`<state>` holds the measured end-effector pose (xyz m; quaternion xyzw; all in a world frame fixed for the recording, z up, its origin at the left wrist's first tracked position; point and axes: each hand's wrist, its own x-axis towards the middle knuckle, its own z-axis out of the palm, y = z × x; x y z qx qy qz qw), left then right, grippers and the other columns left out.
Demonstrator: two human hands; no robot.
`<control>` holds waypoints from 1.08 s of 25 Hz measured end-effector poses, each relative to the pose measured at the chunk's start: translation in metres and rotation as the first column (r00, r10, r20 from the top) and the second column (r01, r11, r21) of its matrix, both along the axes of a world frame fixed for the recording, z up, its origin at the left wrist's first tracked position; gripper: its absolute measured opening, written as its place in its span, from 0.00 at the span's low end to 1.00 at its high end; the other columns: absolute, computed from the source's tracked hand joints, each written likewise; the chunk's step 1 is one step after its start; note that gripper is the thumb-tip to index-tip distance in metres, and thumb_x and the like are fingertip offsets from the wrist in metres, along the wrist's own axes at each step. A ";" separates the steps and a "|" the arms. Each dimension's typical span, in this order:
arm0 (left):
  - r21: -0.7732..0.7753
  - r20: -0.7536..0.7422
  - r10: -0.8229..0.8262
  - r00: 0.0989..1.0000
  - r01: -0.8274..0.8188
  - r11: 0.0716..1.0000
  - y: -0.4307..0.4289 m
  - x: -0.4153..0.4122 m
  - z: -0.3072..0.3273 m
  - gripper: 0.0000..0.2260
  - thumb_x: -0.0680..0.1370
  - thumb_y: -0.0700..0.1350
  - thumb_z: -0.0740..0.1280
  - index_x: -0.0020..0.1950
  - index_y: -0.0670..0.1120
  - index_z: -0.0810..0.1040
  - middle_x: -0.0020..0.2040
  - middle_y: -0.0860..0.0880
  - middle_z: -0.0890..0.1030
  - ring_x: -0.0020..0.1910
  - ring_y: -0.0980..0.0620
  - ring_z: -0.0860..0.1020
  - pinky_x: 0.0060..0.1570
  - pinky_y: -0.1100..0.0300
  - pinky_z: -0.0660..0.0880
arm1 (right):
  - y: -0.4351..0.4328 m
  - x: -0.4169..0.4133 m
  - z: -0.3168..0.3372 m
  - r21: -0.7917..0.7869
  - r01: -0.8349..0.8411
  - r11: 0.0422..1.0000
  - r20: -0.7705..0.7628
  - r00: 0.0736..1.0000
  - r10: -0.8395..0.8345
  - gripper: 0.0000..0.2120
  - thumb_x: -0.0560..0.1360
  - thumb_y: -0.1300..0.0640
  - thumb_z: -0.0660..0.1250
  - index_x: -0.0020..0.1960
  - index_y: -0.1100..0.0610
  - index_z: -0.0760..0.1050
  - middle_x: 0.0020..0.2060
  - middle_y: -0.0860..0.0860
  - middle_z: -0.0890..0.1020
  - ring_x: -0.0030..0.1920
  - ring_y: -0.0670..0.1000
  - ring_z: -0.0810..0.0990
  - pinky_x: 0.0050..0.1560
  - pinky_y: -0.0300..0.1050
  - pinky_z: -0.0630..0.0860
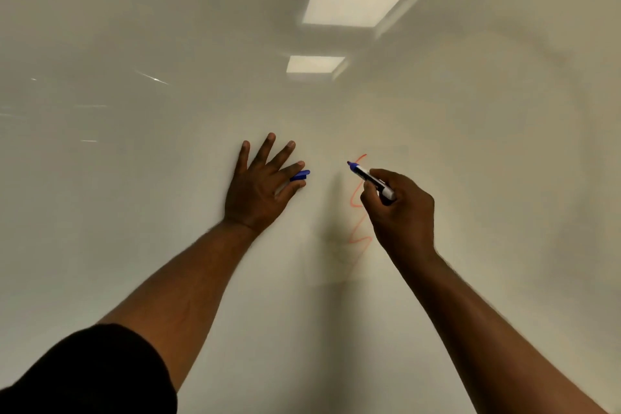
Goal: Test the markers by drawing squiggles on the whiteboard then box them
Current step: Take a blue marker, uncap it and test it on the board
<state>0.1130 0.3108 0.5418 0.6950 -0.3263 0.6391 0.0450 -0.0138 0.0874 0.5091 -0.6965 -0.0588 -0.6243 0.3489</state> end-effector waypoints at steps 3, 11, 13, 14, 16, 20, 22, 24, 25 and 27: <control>0.009 0.033 0.037 0.999 -0.037 0.999 -0.002 0.000 0.001 0.16 0.80 0.57 0.65 0.65 0.52 0.80 0.71 0.51 0.73 0.76 0.45 0.62 0.74 0.37 0.55 | -0.003 0.008 0.012 -0.047 0.025 0.999 0.013 1.000 -0.025 0.07 0.73 0.60 0.71 0.50 0.52 0.83 0.36 0.44 0.80 0.36 0.46 0.78 0.40 0.42 0.73; -0.006 0.048 0.039 0.998 -0.039 0.999 -0.003 0.005 -0.003 0.17 0.81 0.57 0.65 0.65 0.51 0.79 0.71 0.50 0.73 0.76 0.46 0.62 0.74 0.38 0.54 | -0.004 0.025 -0.007 -0.150 0.033 0.988 -0.002 0.999 -0.034 0.09 0.73 0.61 0.71 0.53 0.54 0.83 0.39 0.48 0.82 0.35 0.47 0.77 0.39 0.40 0.72; -0.018 0.044 0.037 0.998 -0.036 0.999 -0.004 0.005 -0.003 0.17 0.80 0.57 0.65 0.65 0.51 0.79 0.71 0.51 0.74 0.76 0.46 0.62 0.74 0.39 0.54 | -0.008 0.025 -0.020 -0.105 0.019 0.994 0.003 1.000 -0.019 0.10 0.72 0.62 0.71 0.53 0.54 0.83 0.39 0.47 0.82 0.34 0.46 0.77 0.38 0.40 0.73; -0.026 0.036 0.034 0.999 -0.033 0.999 -0.004 0.004 -0.002 0.17 0.80 0.57 0.65 0.65 0.51 0.79 0.71 0.51 0.74 0.76 0.47 0.62 0.75 0.39 0.53 | -0.010 0.025 -0.024 -0.063 0.012 0.998 0.002 1.000 -0.012 0.10 0.72 0.62 0.71 0.52 0.54 0.83 0.39 0.46 0.82 0.34 0.46 0.76 0.38 0.40 0.73; -0.036 0.019 0.037 0.999 -0.037 0.999 -0.005 0.003 -0.003 0.17 0.80 0.57 0.65 0.66 0.51 0.79 0.71 0.51 0.74 0.77 0.47 0.61 0.75 0.41 0.52 | -0.010 0.025 -0.035 -0.066 0.013 0.998 -0.018 1.000 -0.014 0.10 0.72 0.62 0.71 0.53 0.54 0.82 0.40 0.46 0.81 0.34 0.45 0.76 0.37 0.40 0.72; -0.051 -0.010 0.052 0.999 -0.052 0.997 -0.008 0.001 -0.008 0.18 0.81 0.57 0.63 0.67 0.51 0.78 0.71 0.51 0.73 0.77 0.47 0.61 0.76 0.41 0.51 | -0.007 0.023 -0.061 -0.130 -0.010 0.991 -0.041 0.999 0.005 0.12 0.72 0.62 0.72 0.54 0.54 0.82 0.39 0.47 0.82 0.33 0.45 0.75 0.37 0.37 0.71; -0.082 -0.027 0.042 0.999 -0.044 0.996 -0.009 0.000 -0.011 0.18 0.81 0.58 0.63 0.67 0.52 0.78 0.72 0.52 0.72 0.77 0.48 0.61 0.76 0.40 0.51 | -0.008 0.022 -0.069 -0.079 -0.014 0.997 -0.041 0.999 0.011 0.11 0.72 0.63 0.72 0.53 0.54 0.82 0.38 0.45 0.80 0.34 0.44 0.73 0.37 0.33 0.68; -0.106 -0.034 0.025 0.999 -0.029 0.994 -0.012 0.001 -0.014 0.18 0.81 0.58 0.63 0.67 0.52 0.78 0.72 0.52 0.72 0.77 0.48 0.61 0.75 0.40 0.51 | -0.007 0.021 -0.081 -0.154 0.013 0.988 -0.058 0.998 -0.023 0.10 0.72 0.63 0.72 0.52 0.54 0.82 0.36 0.45 0.78 0.33 0.44 0.71 0.36 0.33 0.66; -0.114 -0.034 0.022 0.999 -0.026 0.993 -0.013 0.001 -0.017 0.18 0.81 0.58 0.63 0.67 0.52 0.78 0.72 0.52 0.72 0.77 0.48 0.61 0.76 0.40 0.51 | -0.007 0.021 -0.088 -0.163 0.012 0.986 -0.075 0.997 -0.025 0.10 0.72 0.62 0.72 0.52 0.54 0.82 0.36 0.44 0.77 0.33 0.44 0.71 0.36 0.33 0.66; -0.129 -0.035 0.025 0.999 -0.029 0.991 -0.013 0.002 -0.022 0.18 0.81 0.58 0.63 0.67 0.52 0.78 0.72 0.52 0.72 0.77 0.48 0.61 0.76 0.41 0.50 | -0.007 0.019 -0.101 -0.034 -0.029 0.999 -0.115 0.993 0.025 0.10 0.72 0.62 0.72 0.52 0.53 0.82 0.36 0.42 0.77 0.33 0.42 0.72 0.37 0.29 0.65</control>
